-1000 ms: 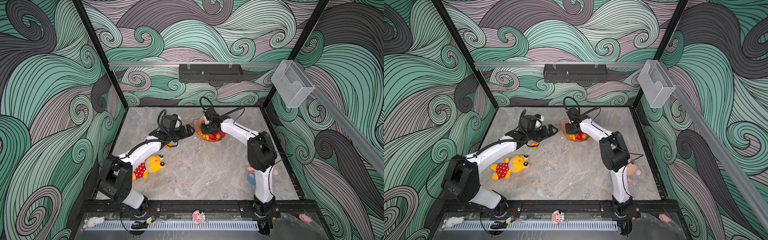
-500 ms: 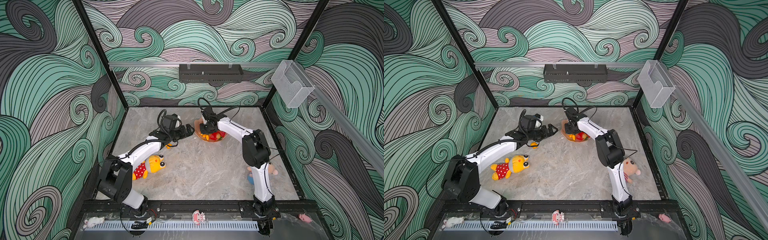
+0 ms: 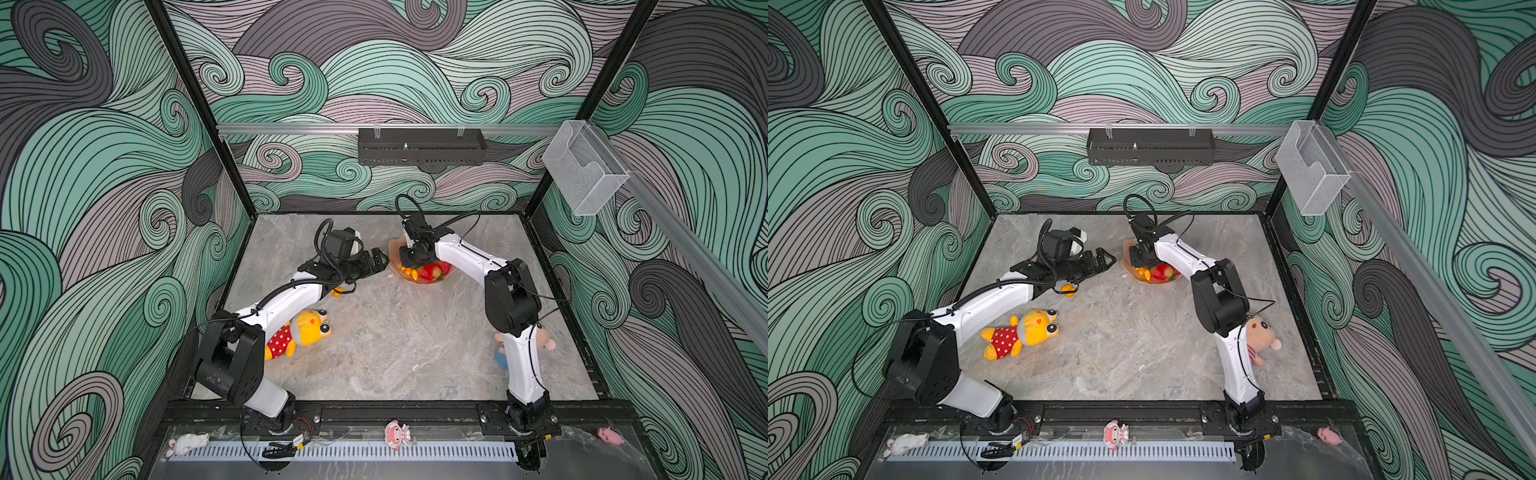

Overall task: Place and organize the fake fruits in the fruit bowl
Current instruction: 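Lower the yellow fruit beside the tangerines and open the right gripper, then move the open right gripper to the last two yellow fruits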

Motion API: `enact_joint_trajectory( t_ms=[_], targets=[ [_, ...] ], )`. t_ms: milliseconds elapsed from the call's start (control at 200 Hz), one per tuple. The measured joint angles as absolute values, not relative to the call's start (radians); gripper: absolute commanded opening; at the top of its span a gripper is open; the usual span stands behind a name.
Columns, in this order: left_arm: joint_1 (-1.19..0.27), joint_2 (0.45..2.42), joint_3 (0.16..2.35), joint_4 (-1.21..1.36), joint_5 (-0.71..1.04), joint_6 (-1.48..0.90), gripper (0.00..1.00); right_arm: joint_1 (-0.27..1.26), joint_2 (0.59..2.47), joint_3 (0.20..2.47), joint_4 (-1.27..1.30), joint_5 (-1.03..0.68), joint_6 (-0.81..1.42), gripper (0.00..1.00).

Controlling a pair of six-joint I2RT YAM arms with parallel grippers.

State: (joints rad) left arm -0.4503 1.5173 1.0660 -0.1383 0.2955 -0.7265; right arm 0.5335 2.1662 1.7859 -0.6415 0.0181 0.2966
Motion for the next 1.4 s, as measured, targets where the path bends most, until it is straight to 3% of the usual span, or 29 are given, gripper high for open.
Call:
enact_joint_trajectory(
  t_ms=[290,615,976,1401],
  targets=[
    [-0.450,1.457,1.058,-0.165,0.264,-0.720,0.99,0.535,2.123,1.776,-0.642,0.018,0.294,0.38],
    [-0.450,1.227,0.989,-0.260,0.140,-0.707,0.98,0.587,1.934,1.666,-0.589,0.014,0.315,0.42],
    [-0.387,0.936,0.835,-0.376,0.014,-0.685,0.99,0.722,1.915,1.594,-0.525,0.004,0.316,0.49],
    [-0.113,0.879,0.731,-0.407,0.186,-0.712,0.98,0.840,2.173,1.900,-0.589,-0.030,0.277,0.43]
  ],
)
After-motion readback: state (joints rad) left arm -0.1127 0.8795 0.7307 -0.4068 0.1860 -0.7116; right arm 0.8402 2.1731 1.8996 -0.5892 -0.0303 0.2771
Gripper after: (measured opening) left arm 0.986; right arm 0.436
